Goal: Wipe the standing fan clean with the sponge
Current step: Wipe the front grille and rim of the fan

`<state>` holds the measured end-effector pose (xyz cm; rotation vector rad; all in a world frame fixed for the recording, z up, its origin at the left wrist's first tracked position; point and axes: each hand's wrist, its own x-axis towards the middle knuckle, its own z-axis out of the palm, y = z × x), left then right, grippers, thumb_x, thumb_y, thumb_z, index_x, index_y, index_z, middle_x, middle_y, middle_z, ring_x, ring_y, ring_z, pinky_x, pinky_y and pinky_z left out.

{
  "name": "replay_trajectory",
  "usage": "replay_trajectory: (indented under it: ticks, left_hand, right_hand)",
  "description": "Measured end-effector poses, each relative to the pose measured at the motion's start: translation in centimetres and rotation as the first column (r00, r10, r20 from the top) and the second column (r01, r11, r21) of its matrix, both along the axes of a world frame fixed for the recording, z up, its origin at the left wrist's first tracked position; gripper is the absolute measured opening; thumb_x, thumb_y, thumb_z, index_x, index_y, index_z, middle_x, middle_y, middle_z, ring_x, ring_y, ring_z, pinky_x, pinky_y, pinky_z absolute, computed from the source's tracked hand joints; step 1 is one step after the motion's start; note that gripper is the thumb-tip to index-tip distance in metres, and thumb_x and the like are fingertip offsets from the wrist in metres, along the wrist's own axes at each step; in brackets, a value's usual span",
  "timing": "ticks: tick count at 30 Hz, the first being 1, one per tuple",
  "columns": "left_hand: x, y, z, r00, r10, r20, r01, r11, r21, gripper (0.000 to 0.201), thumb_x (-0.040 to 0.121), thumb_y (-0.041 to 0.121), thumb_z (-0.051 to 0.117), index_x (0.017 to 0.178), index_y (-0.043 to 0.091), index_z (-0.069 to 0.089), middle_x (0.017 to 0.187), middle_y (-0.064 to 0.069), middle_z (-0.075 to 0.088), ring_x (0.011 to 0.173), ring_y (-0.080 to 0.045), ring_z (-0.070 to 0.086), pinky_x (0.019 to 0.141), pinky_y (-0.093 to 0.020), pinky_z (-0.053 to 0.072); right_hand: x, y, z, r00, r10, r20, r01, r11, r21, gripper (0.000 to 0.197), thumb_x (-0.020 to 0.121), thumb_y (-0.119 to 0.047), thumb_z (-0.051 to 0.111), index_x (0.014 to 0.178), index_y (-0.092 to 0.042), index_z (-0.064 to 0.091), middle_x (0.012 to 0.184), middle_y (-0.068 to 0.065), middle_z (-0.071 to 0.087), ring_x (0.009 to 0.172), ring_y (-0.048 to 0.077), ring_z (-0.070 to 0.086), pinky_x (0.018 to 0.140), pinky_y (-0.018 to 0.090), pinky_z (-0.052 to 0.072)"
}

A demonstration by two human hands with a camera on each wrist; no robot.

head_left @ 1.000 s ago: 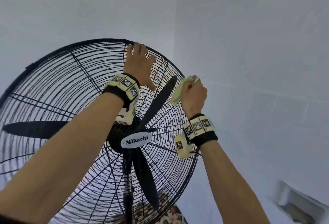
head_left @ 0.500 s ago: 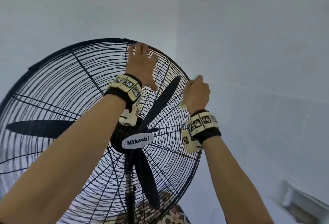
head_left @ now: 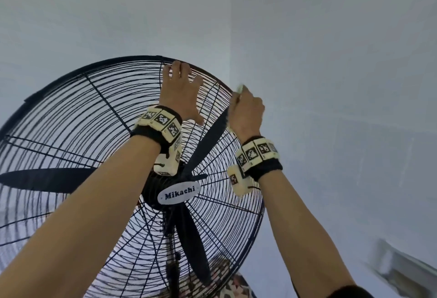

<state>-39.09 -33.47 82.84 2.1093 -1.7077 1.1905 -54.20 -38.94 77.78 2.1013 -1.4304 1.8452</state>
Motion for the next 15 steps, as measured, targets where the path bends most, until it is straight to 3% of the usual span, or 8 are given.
replay_trajectory:
  ticks: [2,4,7,8,10,12,13,15]
  left_hand:
    - [0.2,0.0,-0.1,1.0,0.0,0.011,0.001,1.0,-0.012,0.122,0.053,0.081,0.082,0.151,0.025,0.038,0.16,-0.019,0.026,0.152,-0.042,0.016,0.125,-0.059,0.013]
    - [0.4,0.0,-0.2,1.0,-0.009,0.011,0.009,1.0,-0.019,0.122,0.052,0.081,0.082,0.15,0.024,0.039,0.158,-0.019,0.028,0.15,-0.043,0.018,0.124,-0.059,0.014]
    - [0.2,0.2,-0.1,1.0,-0.015,-0.004,0.015,1.0,-0.011,0.121,0.052,0.081,0.083,0.149,0.024,0.039,0.157,-0.018,0.028,0.15,-0.042,0.018,0.124,-0.059,0.014]
    - [0.2,0.2,0.0,1.0,-0.013,-0.012,0.013,1.0,-0.004,0.121,0.052,0.079,0.085,0.149,0.024,0.04,0.157,-0.018,0.029,0.15,-0.042,0.018,0.124,-0.059,0.014]
    - [0.0,0.0,0.1,0.999,-0.012,-0.036,0.012,1.0,0.007,0.119,0.051,0.077,0.087,0.148,0.023,0.041,0.156,-0.018,0.029,0.15,-0.043,0.018,0.124,-0.06,0.013]
    - [0.1,0.0,0.2,0.999,-0.005,-0.052,0.005,1.0,0.007,0.119,0.051,0.077,0.087,0.147,0.023,0.041,0.155,-0.018,0.029,0.149,-0.043,0.018,0.124,-0.059,0.013]
    - [0.1,-0.1,0.2,0.999,-0.004,-0.051,0.004,1.0,0.005,0.119,0.05,0.077,0.087,0.147,0.023,0.042,0.154,-0.017,0.03,0.149,-0.042,0.019,0.124,-0.059,0.013]
    - [0.0,-0.3,0.0,0.998,-0.022,-0.051,0.021,1.0,-0.013,0.117,0.048,0.076,0.088,0.144,0.024,0.045,0.15,-0.016,0.033,0.147,-0.041,0.021,0.124,-0.059,0.014]
  right_hand:
    - [0.2,-0.1,1.2,0.978,0.182,0.103,-0.176,0.982,-0.065,0.037,0.109,-0.03,0.043,0.129,-0.006,0.062,0.112,0.013,0.072,0.101,0.03,0.062,0.092,0.037,0.045]
    - [-0.2,-0.4,1.9,0.887,0.341,0.312,-0.316,0.94,-0.129,0.037,0.106,-0.03,0.049,0.133,-0.009,0.064,0.115,0.007,0.073,0.099,0.026,0.07,0.091,0.045,0.057]
    - [-1.4,-1.6,0.6,0.76,0.403,0.509,-0.407,0.907,-0.109,0.035,0.106,-0.023,0.053,0.137,-0.008,0.062,0.102,-0.012,0.067,0.081,-0.001,0.071,0.074,0.025,0.061]
    - [-2.0,-2.0,-0.2,0.76,0.373,0.532,-0.399,0.914,-0.071,0.034,0.106,-0.021,0.052,0.136,-0.007,0.063,0.103,-0.011,0.068,0.083,0.001,0.072,0.076,0.025,0.06]
    - [-3.4,-3.7,-2.0,0.845,0.212,0.49,-0.249,0.968,0.01,0.035,0.106,-0.02,0.05,0.131,-0.002,0.066,0.116,0.007,0.072,0.105,0.026,0.071,0.093,0.032,0.05]
    - [-4.4,-4.5,-2.7,0.913,0.099,0.395,-0.138,0.988,0.071,0.035,0.106,-0.022,0.048,0.125,0.002,0.067,0.122,0.02,0.07,0.114,0.039,0.064,0.095,0.034,0.042]
    - [-4.8,-4.4,-2.5,0.924,0.109,0.368,-0.143,0.988,0.066,0.036,0.107,-0.023,0.048,0.125,0.002,0.066,0.123,0.02,0.069,0.113,0.038,0.064,0.093,0.032,0.042]
    - [-4.9,-3.8,-1.6,0.871,0.311,0.381,-0.328,0.944,-0.022,0.038,0.108,-0.027,0.05,0.134,-0.002,0.062,0.124,0.011,0.069,0.105,0.021,0.067,0.083,0.019,0.051]
